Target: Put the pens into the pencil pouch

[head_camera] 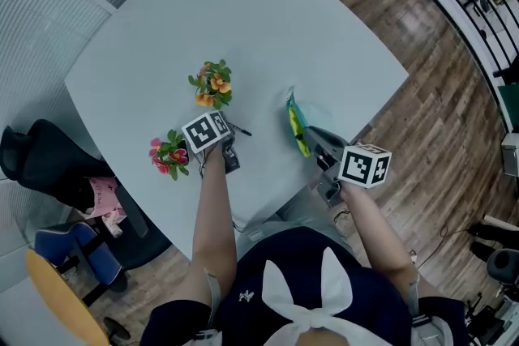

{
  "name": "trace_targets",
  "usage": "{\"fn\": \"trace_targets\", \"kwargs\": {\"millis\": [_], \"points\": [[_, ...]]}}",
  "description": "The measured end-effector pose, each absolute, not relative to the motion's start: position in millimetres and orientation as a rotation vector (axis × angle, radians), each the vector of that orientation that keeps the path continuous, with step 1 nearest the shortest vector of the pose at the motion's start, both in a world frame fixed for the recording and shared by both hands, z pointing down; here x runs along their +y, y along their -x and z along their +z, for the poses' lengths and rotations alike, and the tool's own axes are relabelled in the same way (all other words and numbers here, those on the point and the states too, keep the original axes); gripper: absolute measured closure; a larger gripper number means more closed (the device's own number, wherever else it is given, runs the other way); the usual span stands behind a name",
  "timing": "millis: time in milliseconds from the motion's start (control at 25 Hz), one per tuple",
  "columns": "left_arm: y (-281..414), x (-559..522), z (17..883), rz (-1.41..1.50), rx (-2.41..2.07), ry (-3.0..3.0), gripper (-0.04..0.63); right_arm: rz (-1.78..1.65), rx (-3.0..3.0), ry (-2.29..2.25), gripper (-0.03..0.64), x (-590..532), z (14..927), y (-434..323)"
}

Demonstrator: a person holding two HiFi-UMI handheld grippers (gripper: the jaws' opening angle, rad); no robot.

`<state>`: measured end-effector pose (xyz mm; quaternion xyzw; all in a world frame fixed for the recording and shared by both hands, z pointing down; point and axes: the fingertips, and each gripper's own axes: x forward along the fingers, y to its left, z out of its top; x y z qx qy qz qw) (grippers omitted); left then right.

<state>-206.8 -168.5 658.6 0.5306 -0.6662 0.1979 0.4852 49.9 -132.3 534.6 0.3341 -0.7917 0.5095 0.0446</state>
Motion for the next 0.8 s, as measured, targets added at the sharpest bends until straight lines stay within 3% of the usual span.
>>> {"fn": "trace_targets", "kwargs": {"millis": [440, 800], "points": [[208, -157, 659, 0.347, -1.577, -1.254, 0.532, 1.552, -2.418, -1.025, 0.570, -132, 536, -52], [205, -150, 648, 0.269, -1.547, -1.319, 0.535, 1.542, -2.424, -1.031, 0.569, -131, 535, -54]]}}
